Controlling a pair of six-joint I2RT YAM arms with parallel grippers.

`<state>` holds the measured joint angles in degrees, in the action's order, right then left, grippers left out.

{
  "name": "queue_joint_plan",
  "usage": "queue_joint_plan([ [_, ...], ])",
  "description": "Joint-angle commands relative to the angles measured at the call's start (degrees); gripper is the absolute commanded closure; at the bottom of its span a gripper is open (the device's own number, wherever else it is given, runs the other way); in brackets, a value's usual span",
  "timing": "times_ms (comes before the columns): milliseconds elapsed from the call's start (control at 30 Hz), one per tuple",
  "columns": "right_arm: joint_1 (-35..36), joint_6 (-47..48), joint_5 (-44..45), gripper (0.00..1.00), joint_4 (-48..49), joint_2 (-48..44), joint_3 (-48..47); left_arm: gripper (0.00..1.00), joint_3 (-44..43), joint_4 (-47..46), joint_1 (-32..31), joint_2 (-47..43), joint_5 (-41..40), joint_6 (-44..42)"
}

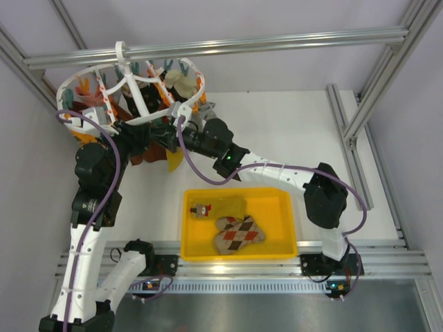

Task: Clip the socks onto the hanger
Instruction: Open the clamp at the hanger.

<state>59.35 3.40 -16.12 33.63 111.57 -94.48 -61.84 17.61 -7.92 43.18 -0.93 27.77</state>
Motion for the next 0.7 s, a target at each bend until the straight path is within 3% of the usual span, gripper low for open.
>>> queue_joint_plan([
  [0, 1.56, -1.46, -4.88, 1.00, 3.11, -3.81, 0.34, 0.58, -1.17, -3.98, 0.10, 1.29, -0.21, 0.27],
  [333, 0.85, -5.42, -6.73, 1.00, 3.02, -4.34, 0.17, 0.55, -1.08, -3.81, 0.19, 1.82, -0.39, 0.27],
  [667, 0.85, -6.56, -8.93, 1.00, 1.09, -4.96, -0.97, 0.94, -1.96, -2.67, 0.19, 1.21, 0.23, 1.06],
])
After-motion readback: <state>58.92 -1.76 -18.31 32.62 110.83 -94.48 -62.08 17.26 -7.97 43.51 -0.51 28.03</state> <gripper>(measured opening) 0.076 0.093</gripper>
